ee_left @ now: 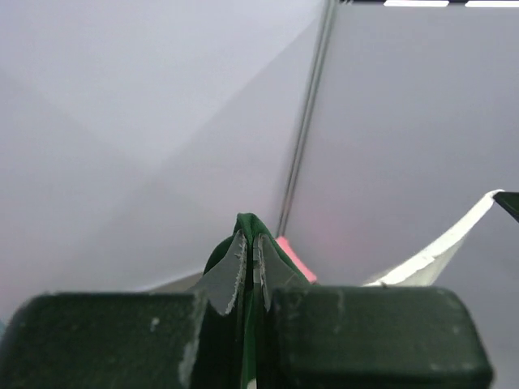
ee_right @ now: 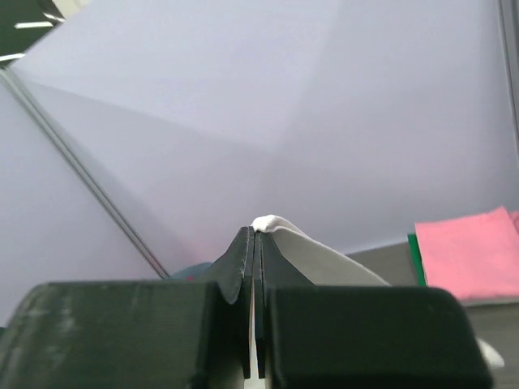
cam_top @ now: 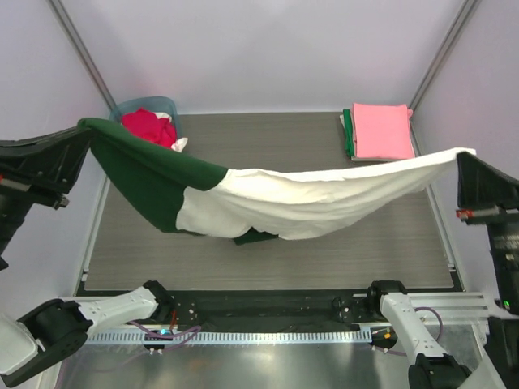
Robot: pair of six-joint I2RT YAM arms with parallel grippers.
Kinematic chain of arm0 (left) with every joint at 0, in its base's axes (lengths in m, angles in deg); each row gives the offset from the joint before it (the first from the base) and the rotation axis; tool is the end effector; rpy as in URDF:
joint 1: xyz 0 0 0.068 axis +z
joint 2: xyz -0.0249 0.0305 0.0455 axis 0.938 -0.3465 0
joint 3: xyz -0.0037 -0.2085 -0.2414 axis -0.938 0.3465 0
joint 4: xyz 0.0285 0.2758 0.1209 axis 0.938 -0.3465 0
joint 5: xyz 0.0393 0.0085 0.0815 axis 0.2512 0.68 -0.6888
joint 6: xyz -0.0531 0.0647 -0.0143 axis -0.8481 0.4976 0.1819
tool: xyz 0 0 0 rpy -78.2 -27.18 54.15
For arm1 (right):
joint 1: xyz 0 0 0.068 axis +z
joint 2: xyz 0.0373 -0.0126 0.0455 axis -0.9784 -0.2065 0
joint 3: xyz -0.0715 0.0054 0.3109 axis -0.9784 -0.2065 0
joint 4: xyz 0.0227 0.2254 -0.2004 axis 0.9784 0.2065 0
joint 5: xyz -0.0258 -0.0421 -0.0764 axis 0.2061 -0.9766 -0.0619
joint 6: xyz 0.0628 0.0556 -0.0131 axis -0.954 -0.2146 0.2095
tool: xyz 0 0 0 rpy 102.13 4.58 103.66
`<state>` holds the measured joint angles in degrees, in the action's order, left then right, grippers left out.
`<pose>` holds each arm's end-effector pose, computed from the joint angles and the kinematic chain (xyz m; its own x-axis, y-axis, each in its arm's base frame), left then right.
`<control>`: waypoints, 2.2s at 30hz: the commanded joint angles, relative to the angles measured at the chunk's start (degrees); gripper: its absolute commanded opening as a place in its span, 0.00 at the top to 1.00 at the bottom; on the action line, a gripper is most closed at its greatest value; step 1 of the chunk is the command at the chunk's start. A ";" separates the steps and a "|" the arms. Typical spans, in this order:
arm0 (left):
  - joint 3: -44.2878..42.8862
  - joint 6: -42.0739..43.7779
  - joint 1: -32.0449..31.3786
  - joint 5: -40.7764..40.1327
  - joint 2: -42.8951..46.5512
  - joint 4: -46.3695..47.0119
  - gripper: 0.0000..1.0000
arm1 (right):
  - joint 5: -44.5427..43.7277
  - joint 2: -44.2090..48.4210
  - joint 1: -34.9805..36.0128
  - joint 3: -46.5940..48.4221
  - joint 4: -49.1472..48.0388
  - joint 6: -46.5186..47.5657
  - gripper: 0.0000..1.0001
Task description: Fold and stack the t-shirts
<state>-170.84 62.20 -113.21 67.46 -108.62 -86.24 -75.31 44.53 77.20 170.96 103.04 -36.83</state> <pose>0.0137 0.0014 0.7275 0.1712 -0.3982 -0.9012 0.6271 0.7495 -0.2120 -0.0123 0.0034 0.6577 0.2717 0.4728 -0.8382 -0.1785 0.8806 0.4389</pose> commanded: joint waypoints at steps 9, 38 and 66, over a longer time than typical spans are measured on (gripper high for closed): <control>-8.12 4.15 0.15 17.41 -1.15 20.24 1.00 | -8.63 3.46 0.89 14.40 -3.49 7.06 0.99; -0.45 -8.56 28.54 15.83 -68.89 29.07 0.09 | -25.25 -34.23 2.03 -31.22 -10.53 0.83 0.12; 57.43 -25.80 22.30 13.64 -50.81 32.21 0.09 | 3.15 -55.66 6.06 -33.86 -17.20 -0.40 0.00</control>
<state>-116.31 40.89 -91.33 80.53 -160.60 -56.17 -74.92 -7.51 81.50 131.31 88.68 -37.53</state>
